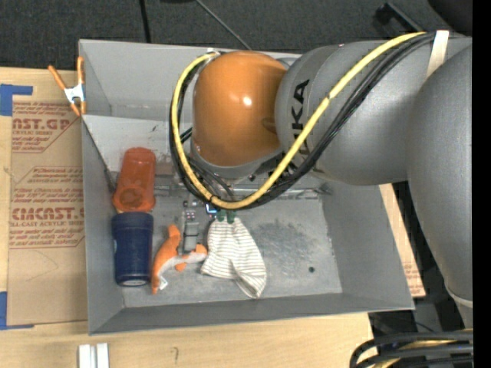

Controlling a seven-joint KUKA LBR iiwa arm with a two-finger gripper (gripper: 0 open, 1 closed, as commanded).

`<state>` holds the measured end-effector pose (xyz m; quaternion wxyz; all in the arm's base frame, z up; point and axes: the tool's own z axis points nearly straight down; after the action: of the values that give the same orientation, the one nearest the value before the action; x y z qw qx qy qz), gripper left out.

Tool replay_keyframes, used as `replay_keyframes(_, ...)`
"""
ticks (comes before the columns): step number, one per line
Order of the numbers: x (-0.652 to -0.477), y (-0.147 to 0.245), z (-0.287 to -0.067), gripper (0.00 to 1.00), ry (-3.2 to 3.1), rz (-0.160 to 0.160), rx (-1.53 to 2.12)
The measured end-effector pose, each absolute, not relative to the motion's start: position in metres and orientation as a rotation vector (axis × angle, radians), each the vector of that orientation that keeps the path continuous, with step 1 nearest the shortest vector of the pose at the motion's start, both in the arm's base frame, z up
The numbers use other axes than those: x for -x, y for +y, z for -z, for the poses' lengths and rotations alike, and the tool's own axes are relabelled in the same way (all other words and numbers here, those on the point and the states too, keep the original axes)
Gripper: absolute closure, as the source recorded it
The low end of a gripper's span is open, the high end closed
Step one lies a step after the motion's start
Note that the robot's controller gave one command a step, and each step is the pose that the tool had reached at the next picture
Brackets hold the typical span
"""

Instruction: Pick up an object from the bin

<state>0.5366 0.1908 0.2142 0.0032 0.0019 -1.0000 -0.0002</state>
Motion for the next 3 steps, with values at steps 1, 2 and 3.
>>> replay_keyframes(1,-0.538,0.19,-0.219,0.0,-3.143,0.004,-0.002)
replay_keyframes(2,-0.528,0.186,-0.162,0.0,-3.139,0.001,-0.206)
replay_keyframes(3,-0.513,0.18,-0.148,0.0,-3.118,-0.002,-0.361)
